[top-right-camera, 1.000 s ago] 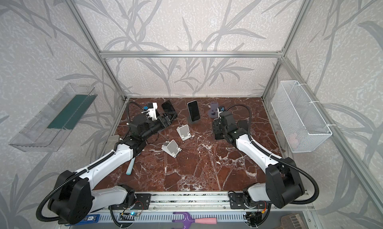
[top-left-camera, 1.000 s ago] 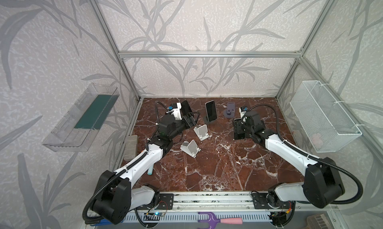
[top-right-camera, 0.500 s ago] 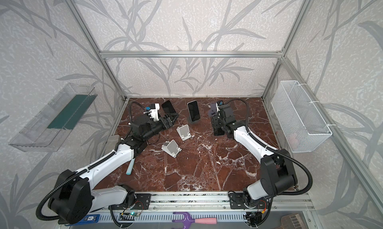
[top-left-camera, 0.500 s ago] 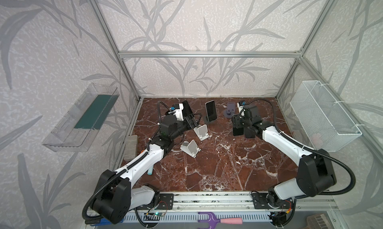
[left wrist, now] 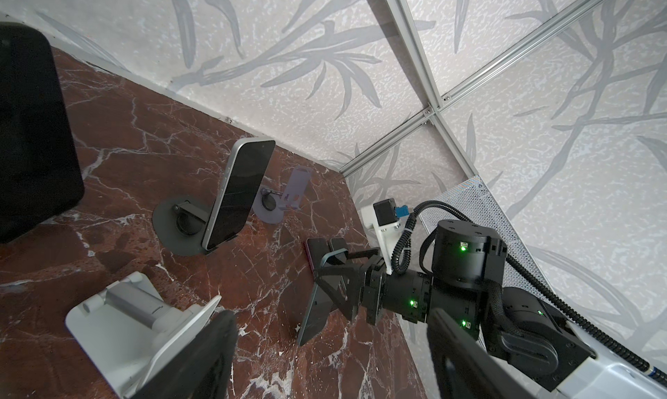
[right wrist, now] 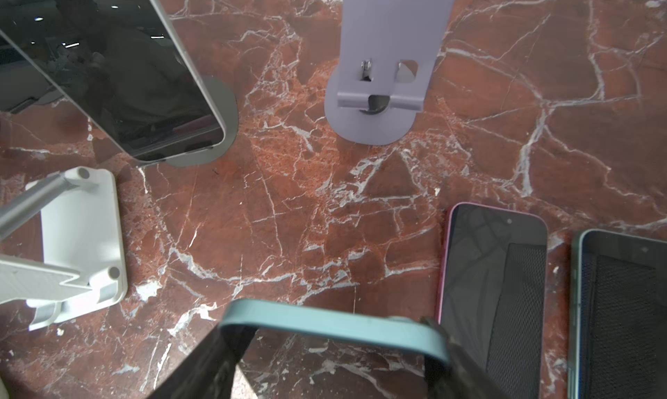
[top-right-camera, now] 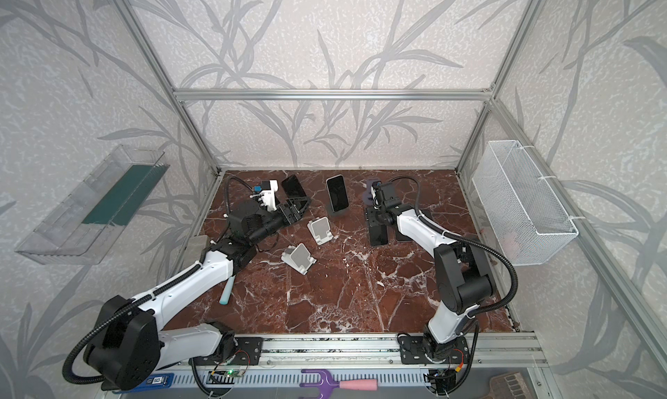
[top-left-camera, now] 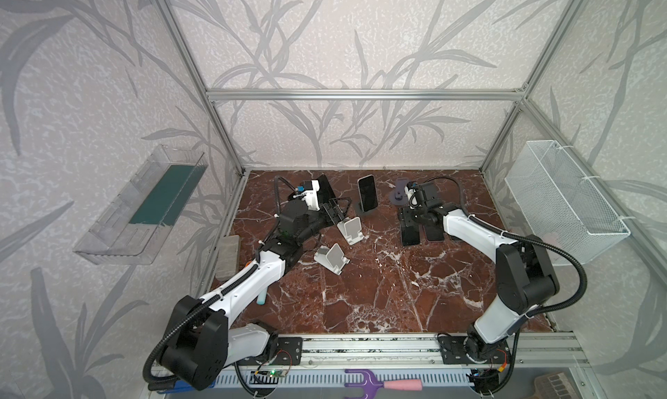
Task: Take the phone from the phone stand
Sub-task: 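Carry the held phone toward the flat phones near the far corner, then lower the held phone flat beside the purple-edged phone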
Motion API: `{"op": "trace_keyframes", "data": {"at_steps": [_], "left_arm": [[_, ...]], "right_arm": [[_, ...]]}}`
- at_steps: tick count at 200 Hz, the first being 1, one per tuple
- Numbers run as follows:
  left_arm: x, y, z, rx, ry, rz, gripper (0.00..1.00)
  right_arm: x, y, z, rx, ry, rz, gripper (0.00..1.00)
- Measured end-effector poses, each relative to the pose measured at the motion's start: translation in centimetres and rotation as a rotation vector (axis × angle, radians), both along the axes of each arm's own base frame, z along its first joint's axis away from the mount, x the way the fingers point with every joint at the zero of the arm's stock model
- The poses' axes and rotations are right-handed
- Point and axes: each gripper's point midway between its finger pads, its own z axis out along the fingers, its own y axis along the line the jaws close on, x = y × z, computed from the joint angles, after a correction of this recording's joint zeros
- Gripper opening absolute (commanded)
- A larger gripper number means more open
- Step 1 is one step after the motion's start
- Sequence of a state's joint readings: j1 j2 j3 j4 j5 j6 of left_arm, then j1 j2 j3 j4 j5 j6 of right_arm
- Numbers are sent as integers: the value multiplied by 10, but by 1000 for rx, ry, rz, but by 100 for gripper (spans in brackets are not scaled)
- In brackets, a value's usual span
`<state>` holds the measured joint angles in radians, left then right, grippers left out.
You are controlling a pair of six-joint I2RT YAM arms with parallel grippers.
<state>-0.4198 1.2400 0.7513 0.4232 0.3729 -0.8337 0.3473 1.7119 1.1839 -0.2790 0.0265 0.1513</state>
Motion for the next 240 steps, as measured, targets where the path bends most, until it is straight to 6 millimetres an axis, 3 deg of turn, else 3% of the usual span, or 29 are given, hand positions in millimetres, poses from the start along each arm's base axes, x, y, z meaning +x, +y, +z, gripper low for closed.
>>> {"op": "trace_keyframes", "data": {"at_steps": [158,240], "left_arm": [[-1,-1,1,-8,3,-6,83],[-1,-1,1,-8,2,-6,83]], "right_arm": [[28,-10,-46,-29,192,-52,67],[25,-12,-66,-67,280,-54,68]]}}
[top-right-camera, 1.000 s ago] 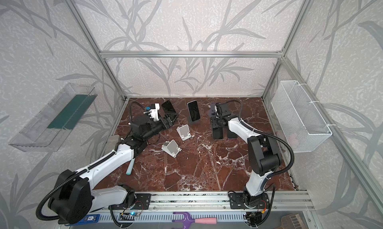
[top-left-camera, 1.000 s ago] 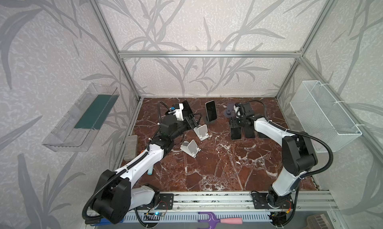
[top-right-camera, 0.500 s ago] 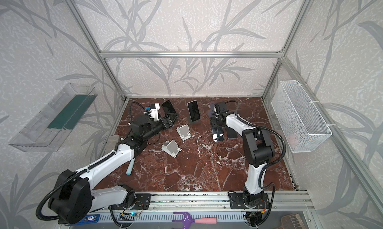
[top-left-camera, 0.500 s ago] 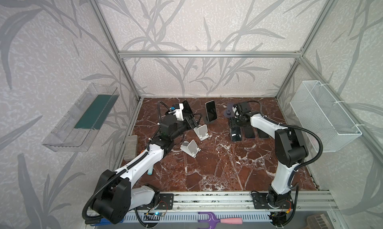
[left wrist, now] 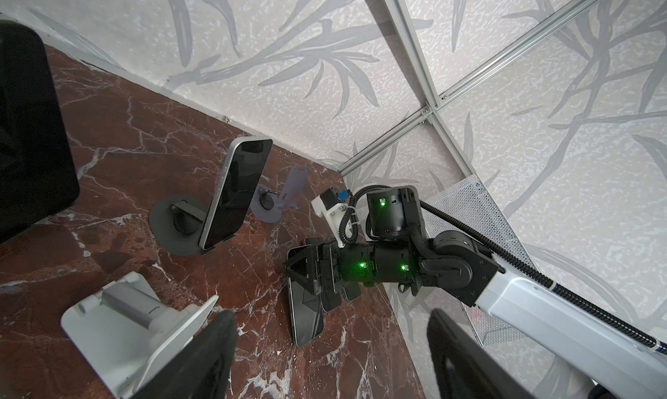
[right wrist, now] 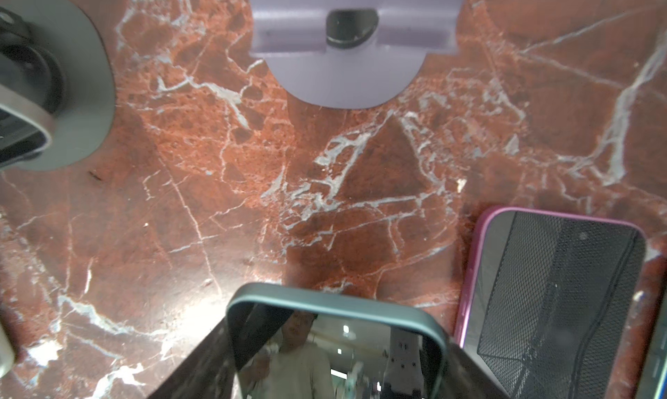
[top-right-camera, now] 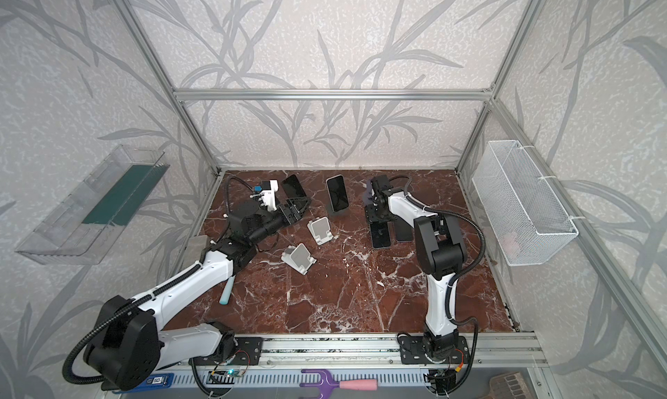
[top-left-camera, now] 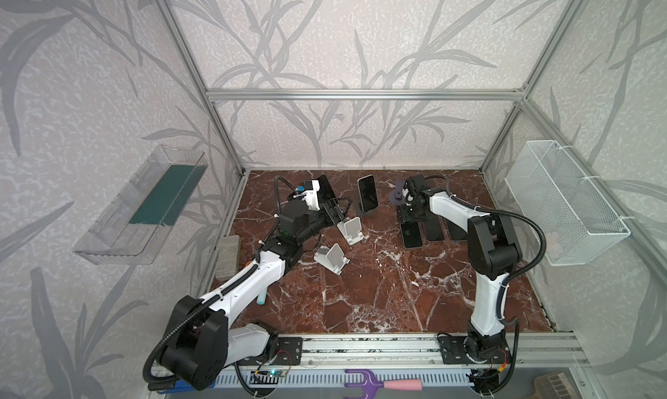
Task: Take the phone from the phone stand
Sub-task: 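Lower the held phone flat beside the purple-edged phone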
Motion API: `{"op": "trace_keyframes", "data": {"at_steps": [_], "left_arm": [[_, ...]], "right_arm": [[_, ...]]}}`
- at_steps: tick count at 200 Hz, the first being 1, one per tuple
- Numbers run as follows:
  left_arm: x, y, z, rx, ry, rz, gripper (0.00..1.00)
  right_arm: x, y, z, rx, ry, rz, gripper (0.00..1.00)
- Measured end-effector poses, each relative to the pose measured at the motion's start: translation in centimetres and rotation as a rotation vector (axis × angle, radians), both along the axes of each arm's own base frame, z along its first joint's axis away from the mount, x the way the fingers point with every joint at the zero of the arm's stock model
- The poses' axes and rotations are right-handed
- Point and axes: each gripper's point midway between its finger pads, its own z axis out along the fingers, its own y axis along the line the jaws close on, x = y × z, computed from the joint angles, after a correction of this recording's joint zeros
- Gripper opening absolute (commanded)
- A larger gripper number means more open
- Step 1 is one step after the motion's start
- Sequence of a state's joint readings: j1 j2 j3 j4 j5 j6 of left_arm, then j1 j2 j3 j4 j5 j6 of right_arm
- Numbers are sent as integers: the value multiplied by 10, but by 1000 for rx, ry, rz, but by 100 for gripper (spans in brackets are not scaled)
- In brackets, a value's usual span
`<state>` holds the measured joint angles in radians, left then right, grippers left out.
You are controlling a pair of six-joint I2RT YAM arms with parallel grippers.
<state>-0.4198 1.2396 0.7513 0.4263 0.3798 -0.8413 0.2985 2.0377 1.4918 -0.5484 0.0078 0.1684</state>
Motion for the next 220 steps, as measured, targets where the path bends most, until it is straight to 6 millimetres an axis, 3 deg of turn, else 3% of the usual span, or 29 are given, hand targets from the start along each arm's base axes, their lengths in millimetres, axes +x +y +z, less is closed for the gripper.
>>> {"op": "trace_keyframes", "data": {"at_steps": [150,220], "left_arm": [[0,0,4,-7,-14,-2,83],[0,-1,4,-13,-9,-7,83]], "right_arm": [[-2,-3,-26,-12,62,-10,73],[4,-1,-25,33,58,-45,78]]}}
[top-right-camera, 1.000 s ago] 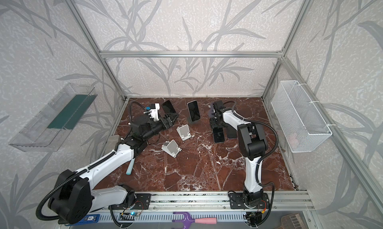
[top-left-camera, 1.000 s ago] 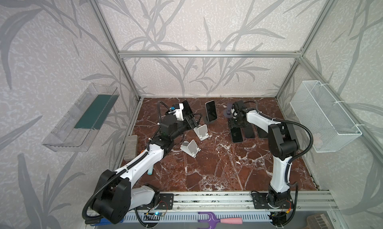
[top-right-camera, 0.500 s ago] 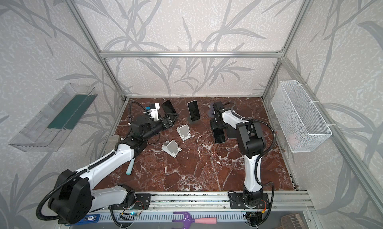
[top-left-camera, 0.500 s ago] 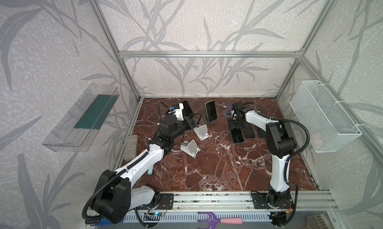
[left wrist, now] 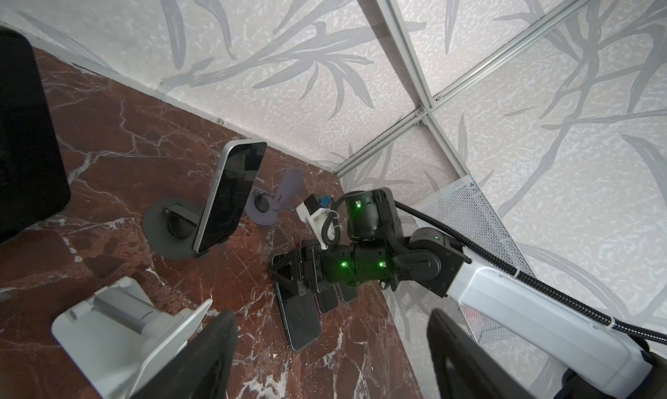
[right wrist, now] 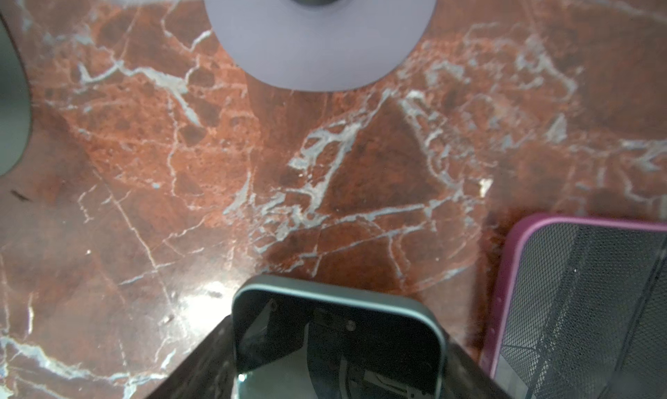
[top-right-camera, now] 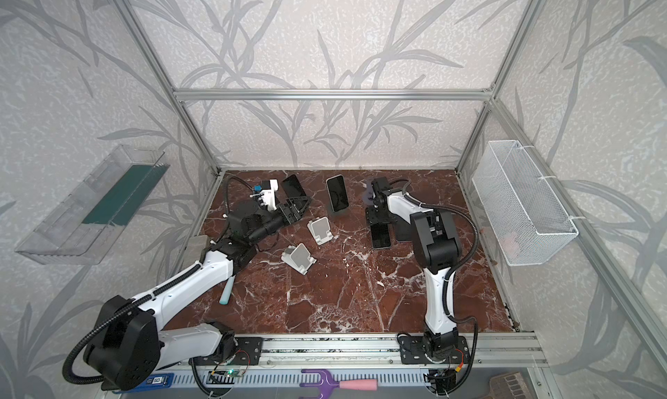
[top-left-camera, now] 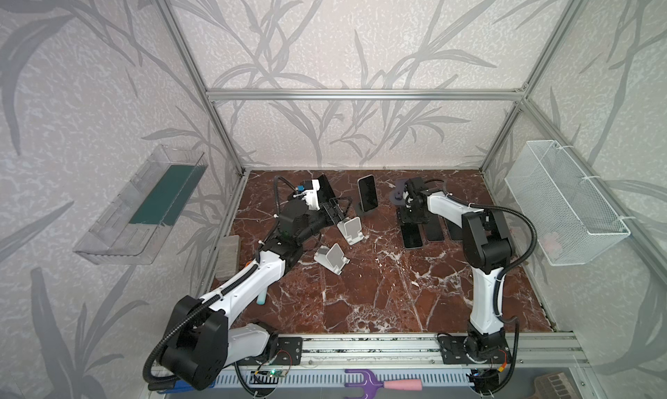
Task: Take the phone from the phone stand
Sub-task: 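Lower the held phone flat beside the purple-edged phone, then open the right gripper and lift it off the placed phone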
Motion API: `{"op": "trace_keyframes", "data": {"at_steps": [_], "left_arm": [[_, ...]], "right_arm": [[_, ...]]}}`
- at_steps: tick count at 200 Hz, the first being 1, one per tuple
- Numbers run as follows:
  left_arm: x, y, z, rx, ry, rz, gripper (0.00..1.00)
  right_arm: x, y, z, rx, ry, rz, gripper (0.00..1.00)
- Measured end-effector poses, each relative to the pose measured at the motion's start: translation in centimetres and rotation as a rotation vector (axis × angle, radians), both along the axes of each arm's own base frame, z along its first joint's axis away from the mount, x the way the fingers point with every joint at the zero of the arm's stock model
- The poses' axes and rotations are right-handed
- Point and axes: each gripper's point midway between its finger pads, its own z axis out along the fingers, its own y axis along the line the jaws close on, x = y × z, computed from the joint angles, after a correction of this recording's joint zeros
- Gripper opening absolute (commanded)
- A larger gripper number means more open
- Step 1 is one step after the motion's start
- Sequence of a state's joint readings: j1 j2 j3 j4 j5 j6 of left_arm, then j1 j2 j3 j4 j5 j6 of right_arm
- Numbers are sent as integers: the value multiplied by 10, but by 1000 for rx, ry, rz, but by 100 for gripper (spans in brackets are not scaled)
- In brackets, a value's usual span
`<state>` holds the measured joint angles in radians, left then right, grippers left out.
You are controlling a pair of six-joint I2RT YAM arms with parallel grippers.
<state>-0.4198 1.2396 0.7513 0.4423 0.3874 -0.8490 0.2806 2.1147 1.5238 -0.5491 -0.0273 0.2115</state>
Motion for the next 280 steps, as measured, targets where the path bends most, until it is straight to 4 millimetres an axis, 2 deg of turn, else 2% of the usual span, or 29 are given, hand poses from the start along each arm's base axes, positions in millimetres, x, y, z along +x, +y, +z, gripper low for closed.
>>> {"op": "trace_keyframes", "data": {"at_steps": [73,139,166,185,202,222,235,261,280], "left_arm": [[0,0,2,-7,-3,-3,83],[3,4,5,-24,-8,9,83],[5,7,6,-27,-8,15,83],[6,9,7,-31,-11,19,83],[7,11,7,-31,-12,25,84],[8,13,7,-26,-15,33,84],[10,16,7,-24,-16,42,84],[16,28,5,-20,-11,78,84],[23,43,-3,-7,24,129,84]], "right_arm": [[9,1,2,21,-8,-2,78],[10,1,4,36,-10,-2,83],[11,1,20,46,-38,-1,84],[11,2,43,66,-87,0,85],[3,0,68,95,-150,-18,86],[-17,-1,90,174,-241,-54,85],[-35,0,95,235,-282,-69,85],[-69,-2,93,326,-338,-94,83],[-81,-2,95,382,-406,-106,82]]}}
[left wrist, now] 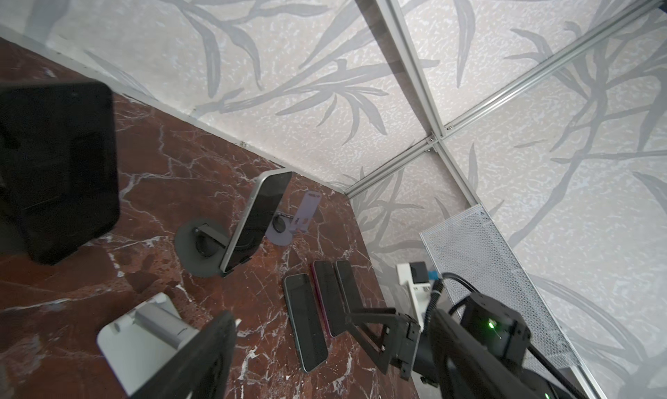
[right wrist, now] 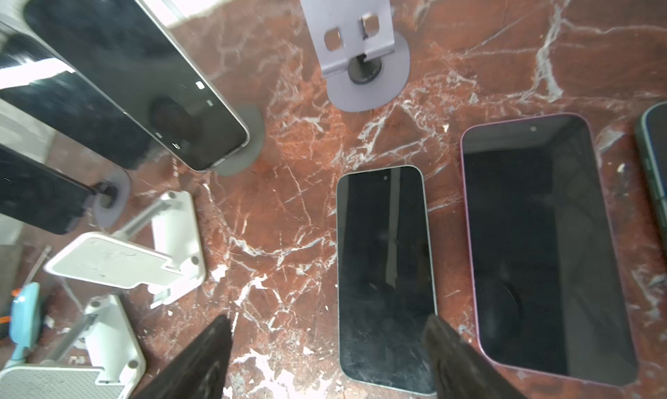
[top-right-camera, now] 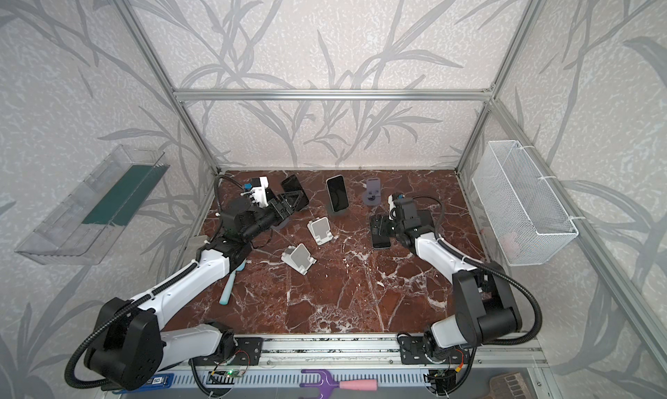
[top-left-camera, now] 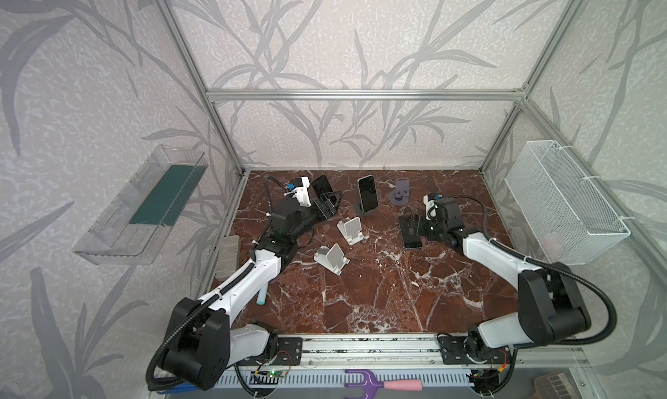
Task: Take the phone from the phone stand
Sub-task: 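Open the right gripper and lift it off the placed phone, then move the right gripper to the empty white stand and grasp it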
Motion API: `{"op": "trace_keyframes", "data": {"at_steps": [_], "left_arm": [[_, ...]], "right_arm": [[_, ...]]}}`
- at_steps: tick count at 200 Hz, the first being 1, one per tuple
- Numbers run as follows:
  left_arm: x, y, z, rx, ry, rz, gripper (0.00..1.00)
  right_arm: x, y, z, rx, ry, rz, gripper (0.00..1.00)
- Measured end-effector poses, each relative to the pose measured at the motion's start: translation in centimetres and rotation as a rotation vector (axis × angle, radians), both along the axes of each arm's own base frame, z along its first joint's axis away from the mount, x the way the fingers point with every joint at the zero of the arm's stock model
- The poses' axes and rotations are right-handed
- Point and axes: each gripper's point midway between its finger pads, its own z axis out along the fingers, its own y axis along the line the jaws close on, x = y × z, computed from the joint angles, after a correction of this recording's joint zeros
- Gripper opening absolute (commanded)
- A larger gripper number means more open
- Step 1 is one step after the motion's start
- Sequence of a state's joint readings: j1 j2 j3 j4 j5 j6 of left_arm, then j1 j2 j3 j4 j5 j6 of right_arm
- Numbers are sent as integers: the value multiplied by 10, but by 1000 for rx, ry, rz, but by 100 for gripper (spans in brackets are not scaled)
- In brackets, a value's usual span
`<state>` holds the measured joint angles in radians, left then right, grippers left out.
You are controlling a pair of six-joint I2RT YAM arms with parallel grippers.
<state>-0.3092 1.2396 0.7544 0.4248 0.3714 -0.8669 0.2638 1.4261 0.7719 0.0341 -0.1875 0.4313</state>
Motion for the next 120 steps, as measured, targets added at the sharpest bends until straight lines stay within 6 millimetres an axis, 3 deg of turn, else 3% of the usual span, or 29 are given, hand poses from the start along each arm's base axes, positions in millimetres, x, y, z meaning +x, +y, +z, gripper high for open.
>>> {"op": "trace_keyframes", "data": {"at_steps": [25,56,84,120], "left_arm": [[12,25,-8,-21,51,79,84],[25,46,-25,-64,126,139,84],[28,54,-28,-91,152,153,84],[28,54,-25,-103,152,153,84]], "right_arm": [[-3,8,14,29,-82,14,82],[-8,42,32,0,-189,114,86],[-16,63,35,-49,-235,190,90],[-9,73,38,-81,-258,229,91]]}}
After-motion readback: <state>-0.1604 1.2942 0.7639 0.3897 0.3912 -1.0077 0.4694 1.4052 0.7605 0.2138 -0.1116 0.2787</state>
